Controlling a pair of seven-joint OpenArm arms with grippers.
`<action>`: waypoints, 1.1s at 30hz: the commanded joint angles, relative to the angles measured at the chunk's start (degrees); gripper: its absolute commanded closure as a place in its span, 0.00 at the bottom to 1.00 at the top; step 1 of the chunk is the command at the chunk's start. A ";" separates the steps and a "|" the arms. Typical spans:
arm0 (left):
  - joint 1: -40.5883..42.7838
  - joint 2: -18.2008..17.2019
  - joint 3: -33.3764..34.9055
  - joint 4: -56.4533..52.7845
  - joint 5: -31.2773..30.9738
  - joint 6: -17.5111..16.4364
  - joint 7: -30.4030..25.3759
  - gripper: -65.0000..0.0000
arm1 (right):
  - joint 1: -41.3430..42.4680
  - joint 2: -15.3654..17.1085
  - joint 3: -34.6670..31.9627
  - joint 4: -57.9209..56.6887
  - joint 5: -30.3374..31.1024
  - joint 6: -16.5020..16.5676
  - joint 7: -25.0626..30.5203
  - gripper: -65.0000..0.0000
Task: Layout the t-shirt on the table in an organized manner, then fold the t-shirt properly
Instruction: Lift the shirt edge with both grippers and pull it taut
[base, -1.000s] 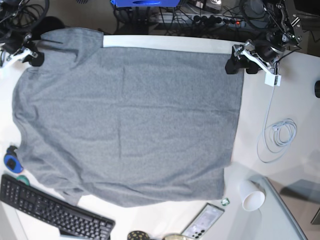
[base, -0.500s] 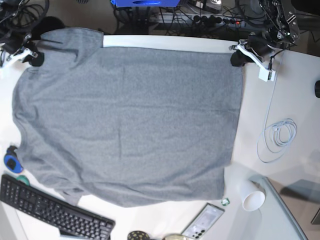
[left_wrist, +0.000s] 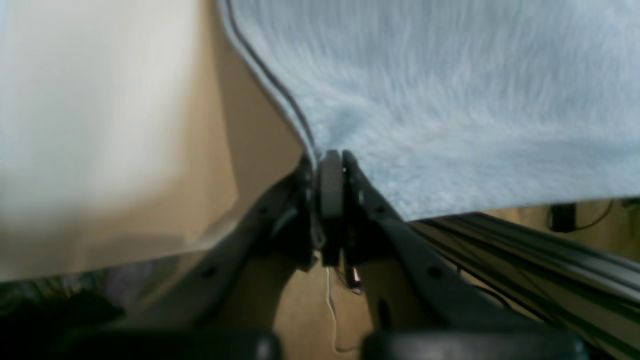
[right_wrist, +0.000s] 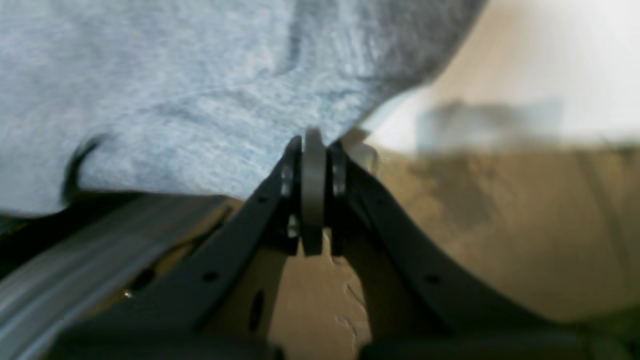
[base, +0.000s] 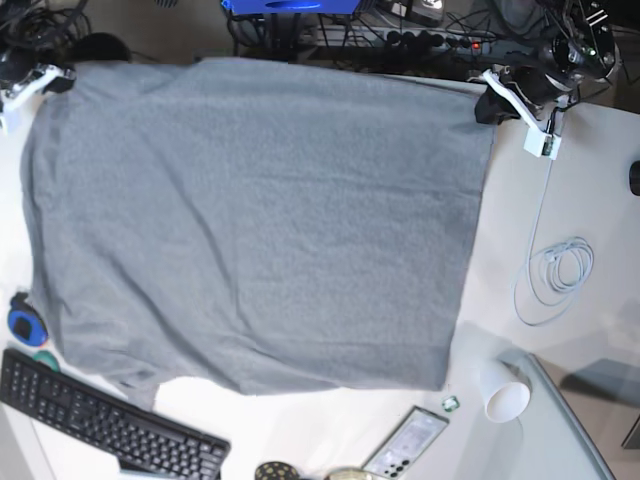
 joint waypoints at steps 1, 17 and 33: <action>0.93 -0.56 -0.19 1.81 -0.78 -0.07 -0.82 1.00 | -0.03 1.07 0.40 2.03 0.47 -0.32 0.13 1.00; 6.12 0.23 -0.54 14.47 -0.87 0.02 -0.73 1.00 | 2.79 1.42 -0.13 7.92 0.38 -0.32 -5.85 1.00; -2.76 0.23 -0.01 14.82 -0.87 3.98 -0.64 1.00 | 14.65 2.91 -4.97 11.00 -10.60 -0.32 -9.54 1.00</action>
